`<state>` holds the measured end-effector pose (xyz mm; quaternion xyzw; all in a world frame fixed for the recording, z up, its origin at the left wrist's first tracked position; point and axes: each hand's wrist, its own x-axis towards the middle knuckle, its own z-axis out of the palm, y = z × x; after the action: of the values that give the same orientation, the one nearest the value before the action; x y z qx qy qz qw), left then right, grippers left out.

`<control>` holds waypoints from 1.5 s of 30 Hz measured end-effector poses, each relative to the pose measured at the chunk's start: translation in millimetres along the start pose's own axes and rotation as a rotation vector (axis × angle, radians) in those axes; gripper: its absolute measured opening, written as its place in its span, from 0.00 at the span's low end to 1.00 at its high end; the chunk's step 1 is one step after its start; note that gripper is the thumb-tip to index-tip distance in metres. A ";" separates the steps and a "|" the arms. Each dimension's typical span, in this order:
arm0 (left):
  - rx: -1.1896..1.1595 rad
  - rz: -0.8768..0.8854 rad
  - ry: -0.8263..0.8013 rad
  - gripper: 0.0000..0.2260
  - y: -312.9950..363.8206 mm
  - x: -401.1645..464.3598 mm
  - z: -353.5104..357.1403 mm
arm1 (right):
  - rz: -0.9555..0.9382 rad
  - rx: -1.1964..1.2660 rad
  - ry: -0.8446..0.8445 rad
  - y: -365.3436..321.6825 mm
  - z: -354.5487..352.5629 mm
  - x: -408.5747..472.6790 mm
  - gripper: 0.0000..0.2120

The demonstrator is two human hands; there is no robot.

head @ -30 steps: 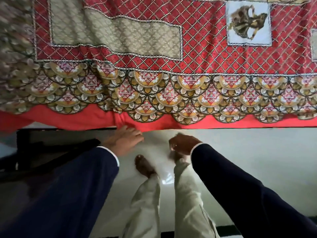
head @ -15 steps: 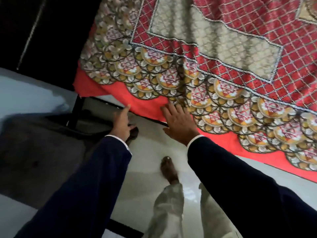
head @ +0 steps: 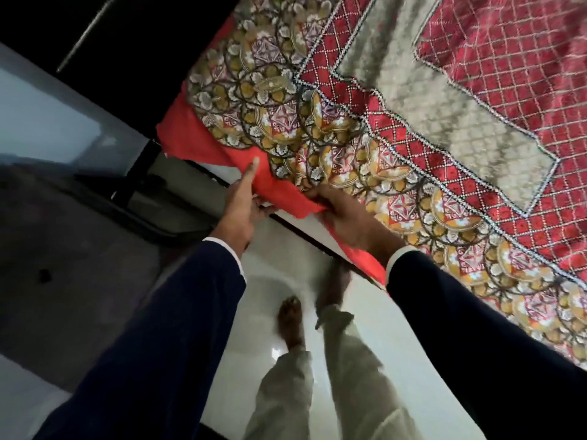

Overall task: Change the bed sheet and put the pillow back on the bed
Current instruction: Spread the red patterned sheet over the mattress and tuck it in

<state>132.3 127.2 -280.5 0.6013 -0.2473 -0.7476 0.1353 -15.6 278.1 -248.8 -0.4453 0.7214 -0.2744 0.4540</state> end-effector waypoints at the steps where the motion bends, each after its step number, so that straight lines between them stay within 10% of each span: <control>1: -0.047 -0.002 -0.016 0.21 6.5 -1.0 2.3 | -0.007 0.034 -0.026 -7.9 -0.9 1.3 0.17; 9: -0.215 0.100 -0.007 0.05 83.1 -13.4 27.5 | 0.059 0.073 -0.199 1.2 -11.4 -1.9 0.14; 14: -0.188 0.316 0.311 0.03 104.9 -3.7 2.3 | 0.034 -0.095 -0.286 -9.9 -9.0 19.2 0.18; 23: -0.008 0.419 0.460 0.14 33.7 11.9 -114.1 | -0.076 -0.597 -0.457 -6.7 72.8 21.9 0.27; 36: -0.230 0.407 0.541 0.16 90.6 42.8 -142.6 | 0.061 -0.273 -0.664 -35.7 48.0 94.7 0.12; 45: 0.656 0.427 0.619 0.27 118.3 67.5 -140.7 | -0.017 -0.363 -0.280 -96.7 -43.2 220.2 0.09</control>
<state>240.7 -35.2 -295.4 0.7418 -0.5353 -0.3724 0.1562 -58.5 37.6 -242.9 -0.5593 0.6853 -0.0794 0.4596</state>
